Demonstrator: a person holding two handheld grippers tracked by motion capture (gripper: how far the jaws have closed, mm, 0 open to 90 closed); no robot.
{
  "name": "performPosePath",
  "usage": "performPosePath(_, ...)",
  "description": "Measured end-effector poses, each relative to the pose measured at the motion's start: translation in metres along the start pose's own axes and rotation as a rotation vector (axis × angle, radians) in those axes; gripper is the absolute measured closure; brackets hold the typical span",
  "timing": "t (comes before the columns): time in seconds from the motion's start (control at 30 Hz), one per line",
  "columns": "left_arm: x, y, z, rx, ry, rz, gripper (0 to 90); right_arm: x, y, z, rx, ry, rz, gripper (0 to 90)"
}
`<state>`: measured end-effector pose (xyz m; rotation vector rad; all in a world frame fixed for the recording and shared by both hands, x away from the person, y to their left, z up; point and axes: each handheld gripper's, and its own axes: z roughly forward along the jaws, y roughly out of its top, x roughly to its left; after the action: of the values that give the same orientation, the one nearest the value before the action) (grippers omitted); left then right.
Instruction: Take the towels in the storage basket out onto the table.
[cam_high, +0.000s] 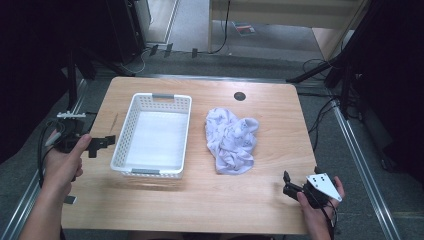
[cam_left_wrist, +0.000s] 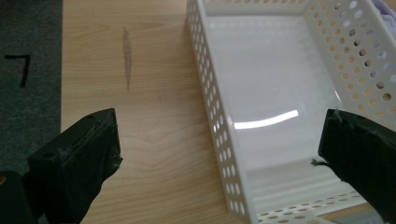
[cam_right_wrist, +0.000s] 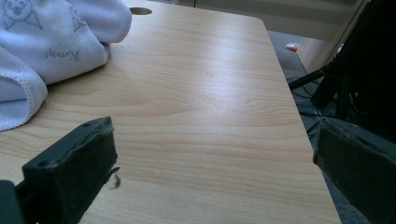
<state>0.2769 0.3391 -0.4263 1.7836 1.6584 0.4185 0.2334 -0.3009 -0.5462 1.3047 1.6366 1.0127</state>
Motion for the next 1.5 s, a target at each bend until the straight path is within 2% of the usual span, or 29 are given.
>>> performPosePath(0.1,0.013,-0.02,-0.003,-0.043,-0.007,-0.061,0.0,0.0,0.0,0.0,0.002,-0.001,0.004,0.0)
performPosePath(0.13,0.013,-0.02,-0.003,-0.043,-0.007,-0.061,0.0,0.0,0.0,0.0,0.002,-0.001,0.004,0.0)
performPosePath(0.17,0.02,-0.031,-0.004,-0.061,-0.004,-0.088,0.0,-0.001,0.0,0.0,0.002,0.001,0.005,0.0)
performPosePath(0.2,0.02,-0.031,-0.004,-0.061,-0.004,-0.088,0.0,-0.001,0.0,0.0,0.002,0.002,0.006,0.0)
performPosePath(0.27,0.027,-0.043,-0.006,-0.092,-0.022,-0.107,0.0,-0.001,0.0,0.0,0.001,0.002,0.006,0.0)
performPosePath(0.33,0.033,-0.053,-0.008,-0.118,-0.002,-0.118,0.0,-0.001,0.0,0.0,0.0,0.001,0.007,0.0)
performPosePath(0.43,0.041,-0.068,-0.01,-0.169,-0.013,-0.157,0.0,-0.001,0.0,0.0,-0.001,0.0,0.008,0.0)
performPosePath(0.57,0.045,-0.091,-0.009,-0.234,-0.014,-0.181,0.0,-0.002,0.0,0.0,0.001,0.008,0.02,0.0)
performPosePath(0.63,0.046,-0.108,-0.004,-0.26,0.003,-0.168,0.0,-0.004,0.0,0.0,0.002,0.014,0.029,0.0)
performPosePath(0.67,0.046,-0.108,-0.004,-0.26,0.003,-0.168,0.0,-0.004,0.0,0.0,0.002,0.014,0.029,0.0)
performPosePath(0.73,0.048,-0.123,-0.003,-0.33,-0.016,-0.17,0.0,-0.004,0.0,0.0,0.001,0.019,0.036,0.0)
performPosePath(0.8,0.051,-0.134,-0.006,-0.38,-0.009,-0.2,0.0,-0.004,0.0,0.0,0.001,0.023,0.035,0.0)
performPosePath(0.87,0.055,-0.145,-0.008,-0.449,-0.04,-0.243,0.0,-0.005,0.0,0.0,0.0,0.029,0.032,0.0)
performPosePath(0.9,0.056,-0.149,-0.007,-0.462,-0.034,-0.249,0.0,-0.005,0.0,0.001,0.01,0.034,0.042,0.0)
performPosePath(0.93,0.057,-0.15,-0.006,-0.461,-0.018,-0.246,0.0,-0.005,0.0,0.001,0.01,0.034,0.042,0.0)
performPosePath(0.97,0.058,-0.152,-0.002,-0.445,0.005,-0.243,0.0,-0.008,0.001,0.003,0.03,0.063,0.054,0.0)
performPosePath(1.0,0.058,-0.153,0.001,-0.438,0.014,-0.241,0.0,-0.009,0.001,0.003,0.04,0.085,0.067,0.0)
performPosePath(1.03,0.058,-0.157,0.005,-0.429,0.014,-0.234,0.0,-0.009,0.001,0.003,0.04,0.085,0.067,0.0)
performPosePath(1.07,0.059,-0.16,0.009,-0.403,0.017,-0.233,0.0,-0.014,0.002,0.005,0.07,0.124,0.095,0.0)
performPosePath(1.1,0.058,-0.159,0.01,-0.391,0.038,-0.232,0.0,-0.015,0.002,0.005,0.082,0.129,0.094,0.0)
performPosePath(1.13,0.058,-0.159,0.009,-0.415,0.03,-0.221,0.0,-0.014,0.002,0.005,0.094,0.123,0.074,0.0)
performPosePath(1.17,0.058,-0.159,0.009,-0.415,0.03,-0.221,0.0,-0.014,0.002,0.005,0.094,0.123,0.074,0.0)
performPosePath(1.2,0.058,-0.159,0.01,-0.411,0.035,-0.225,0.0,-0.012,0.001,0.005,0.116,0.101,0.044,0.0)
performPosePath(1.27,0.055,-0.157,0.012,-0.405,0.043,-0.208,0.0,-0.012,0.002,0.005,0.121,0.096,0.05,0.0)
performPosePath(1.33,0.051,-0.155,0.015,-0.4,0.066,-0.185,0.0,-0.012,0.003,0.004,0.115,0.084,0.075,0.0)
performPosePath(1.37,0.049,-0.154,0.017,-0.398,0.073,-0.167,0.0,-0.013,0.006,0.002,0.103,0.071,0.112,0.0)
performPosePath(1.4,0.049,-0.154,0.017,-0.398,0.073,-0.167,0.0,-0.013,0.006,0.002,0.103,0.071,0.112,0.0)
performPosePath(1.43,0.048,-0.154,0.018,-0.395,0.071,-0.158,0.0,-0.013,0.007,0.001,0.098,0.079,0.131,0.0)
performPosePath(1.5,0.049,-0.155,0.017,-0.402,0.056,-0.158,0.0,-0.014,0.013,-0.002,0.085,0.131,0.204,0.0)
